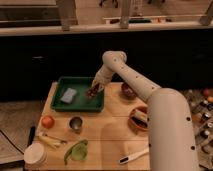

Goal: Place grapes in tray

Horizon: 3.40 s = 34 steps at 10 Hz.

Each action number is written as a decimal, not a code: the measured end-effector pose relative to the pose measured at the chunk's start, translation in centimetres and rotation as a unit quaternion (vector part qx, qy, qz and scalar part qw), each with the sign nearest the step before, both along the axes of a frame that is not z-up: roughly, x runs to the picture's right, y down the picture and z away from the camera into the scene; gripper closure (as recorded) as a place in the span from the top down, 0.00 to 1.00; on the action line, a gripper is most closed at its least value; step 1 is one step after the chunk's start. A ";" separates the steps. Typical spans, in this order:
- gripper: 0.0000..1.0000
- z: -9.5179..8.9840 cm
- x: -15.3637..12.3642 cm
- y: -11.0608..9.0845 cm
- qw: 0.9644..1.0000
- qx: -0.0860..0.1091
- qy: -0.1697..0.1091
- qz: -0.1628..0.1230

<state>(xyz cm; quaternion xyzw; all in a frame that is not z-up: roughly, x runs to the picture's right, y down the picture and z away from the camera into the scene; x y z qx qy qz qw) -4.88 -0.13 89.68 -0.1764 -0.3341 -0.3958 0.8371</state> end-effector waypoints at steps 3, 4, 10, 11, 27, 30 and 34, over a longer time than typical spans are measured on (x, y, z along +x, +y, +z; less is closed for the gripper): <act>0.58 -0.3 -0.1 -0.1 1.000 0.000 0.002 -0.002; 0.68 -0.3 -0.3 -0.1 1.000 -0.002 0.002 -0.004; 0.80 -0.2 -0.1 0.2 1.000 -0.008 0.007 -0.005; 0.80 -0.1 0.0 0.2 1.000 -0.008 0.008 -0.004; 0.80 -0.6 0.9 -0.3 1.000 0.008 -0.005 -0.010; 0.80 -0.6 0.9 -0.3 1.000 0.008 -0.004 -0.010; 0.80 -0.6 0.9 -0.3 1.000 0.008 -0.004 -0.010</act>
